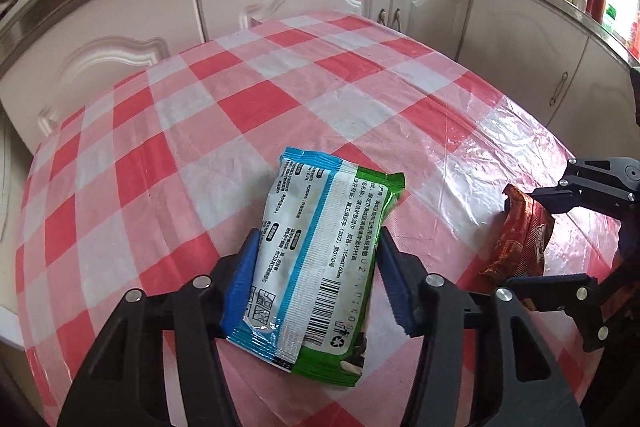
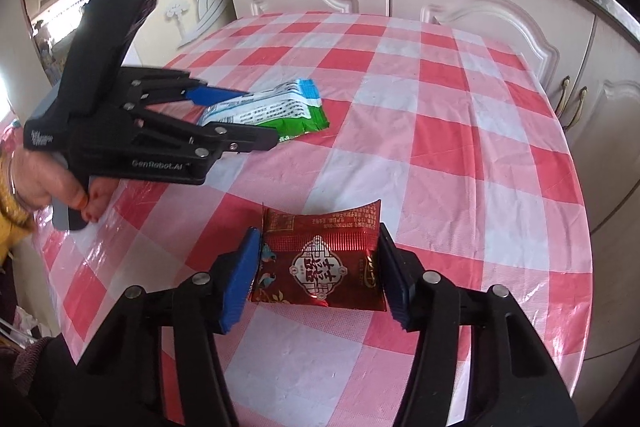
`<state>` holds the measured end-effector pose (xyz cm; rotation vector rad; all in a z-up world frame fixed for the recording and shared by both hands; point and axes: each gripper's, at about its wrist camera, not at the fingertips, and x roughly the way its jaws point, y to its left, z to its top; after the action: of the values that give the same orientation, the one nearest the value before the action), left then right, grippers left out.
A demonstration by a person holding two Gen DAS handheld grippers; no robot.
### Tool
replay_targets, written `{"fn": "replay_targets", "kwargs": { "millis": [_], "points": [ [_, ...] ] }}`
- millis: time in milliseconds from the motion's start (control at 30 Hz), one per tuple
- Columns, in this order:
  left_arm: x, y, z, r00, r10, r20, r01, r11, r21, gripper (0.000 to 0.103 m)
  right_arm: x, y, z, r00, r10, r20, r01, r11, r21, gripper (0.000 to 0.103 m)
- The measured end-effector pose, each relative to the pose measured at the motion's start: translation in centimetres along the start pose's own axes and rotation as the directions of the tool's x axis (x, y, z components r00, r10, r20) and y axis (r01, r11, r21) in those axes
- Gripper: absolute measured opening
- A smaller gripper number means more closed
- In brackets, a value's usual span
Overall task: Collect trash
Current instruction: 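Grasp the green-and-white packet with the left tool while the right tool grasps the red wrapper, then carry the green-and-white packet and red wrapper over the orange bucket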
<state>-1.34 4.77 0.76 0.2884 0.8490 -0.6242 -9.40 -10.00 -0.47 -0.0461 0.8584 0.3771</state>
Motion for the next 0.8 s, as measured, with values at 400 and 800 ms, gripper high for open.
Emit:
{"fn": "replay_targets", "kwargs": {
  "millis": [400, 800],
  "points": [
    [-2.7, 1.3, -2.8, 0.998, 0.031, 0.06, -0.019, 0.98, -0.199, 0.052, 0.0, -1.9, 0.6, 0.993, 0.113, 0.045, -0.118, 0.985, 0.129, 0.056],
    [-6.9, 4.1, -7.1, 0.99, 0.073, 0.119, -0.026, 0.933, -0.36, 0.052, 0.5, -0.7, 1.6, 0.969, 0.226, 0.098, -0.239, 0.957, 0.166, 0.056]
  ]
}}
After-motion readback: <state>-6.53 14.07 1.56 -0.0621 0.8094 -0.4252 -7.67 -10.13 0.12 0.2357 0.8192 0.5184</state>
